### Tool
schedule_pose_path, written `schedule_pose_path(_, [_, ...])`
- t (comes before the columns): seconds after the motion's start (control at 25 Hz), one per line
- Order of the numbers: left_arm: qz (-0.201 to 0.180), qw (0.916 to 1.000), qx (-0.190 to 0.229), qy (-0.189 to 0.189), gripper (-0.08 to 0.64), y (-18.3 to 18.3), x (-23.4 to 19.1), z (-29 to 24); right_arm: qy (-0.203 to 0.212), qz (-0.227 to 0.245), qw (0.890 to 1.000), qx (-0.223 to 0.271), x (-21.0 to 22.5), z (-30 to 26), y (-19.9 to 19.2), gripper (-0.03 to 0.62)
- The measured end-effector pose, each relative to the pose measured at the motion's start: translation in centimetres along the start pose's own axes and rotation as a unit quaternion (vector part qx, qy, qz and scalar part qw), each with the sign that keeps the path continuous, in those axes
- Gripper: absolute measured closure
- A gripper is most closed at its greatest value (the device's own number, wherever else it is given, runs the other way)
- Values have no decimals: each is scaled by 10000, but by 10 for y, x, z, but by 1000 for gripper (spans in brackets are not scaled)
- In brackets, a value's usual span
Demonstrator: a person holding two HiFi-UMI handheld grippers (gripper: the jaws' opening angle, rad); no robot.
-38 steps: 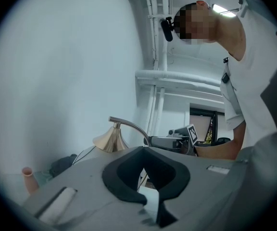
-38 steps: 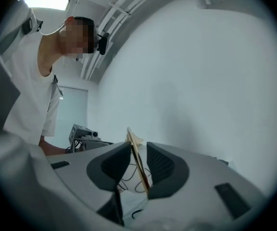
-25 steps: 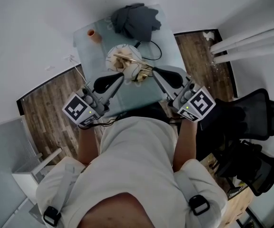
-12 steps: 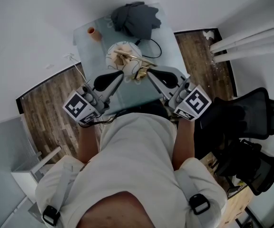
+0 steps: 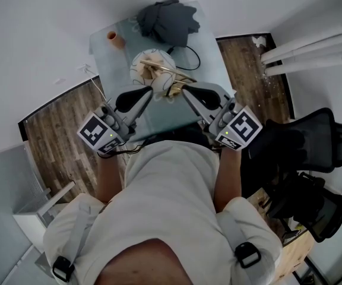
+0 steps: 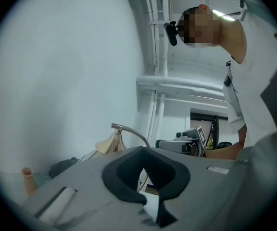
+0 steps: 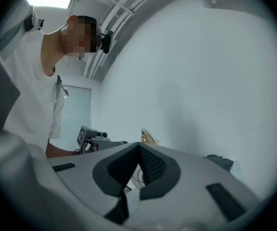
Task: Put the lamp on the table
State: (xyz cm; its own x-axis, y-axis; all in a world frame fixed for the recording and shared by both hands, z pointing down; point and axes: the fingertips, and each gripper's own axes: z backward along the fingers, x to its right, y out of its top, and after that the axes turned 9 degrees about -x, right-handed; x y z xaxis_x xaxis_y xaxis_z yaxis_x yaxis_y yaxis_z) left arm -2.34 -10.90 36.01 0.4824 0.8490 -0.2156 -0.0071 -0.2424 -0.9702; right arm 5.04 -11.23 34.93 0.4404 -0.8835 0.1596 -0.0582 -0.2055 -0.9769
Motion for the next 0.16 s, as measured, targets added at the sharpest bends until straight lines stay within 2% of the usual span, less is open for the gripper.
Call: schedule_pose_path(0.16, [0, 10000, 13, 12, 560, 1, 0, 3, -6, -16, 10000, -1, -1, -1, 0, 592])
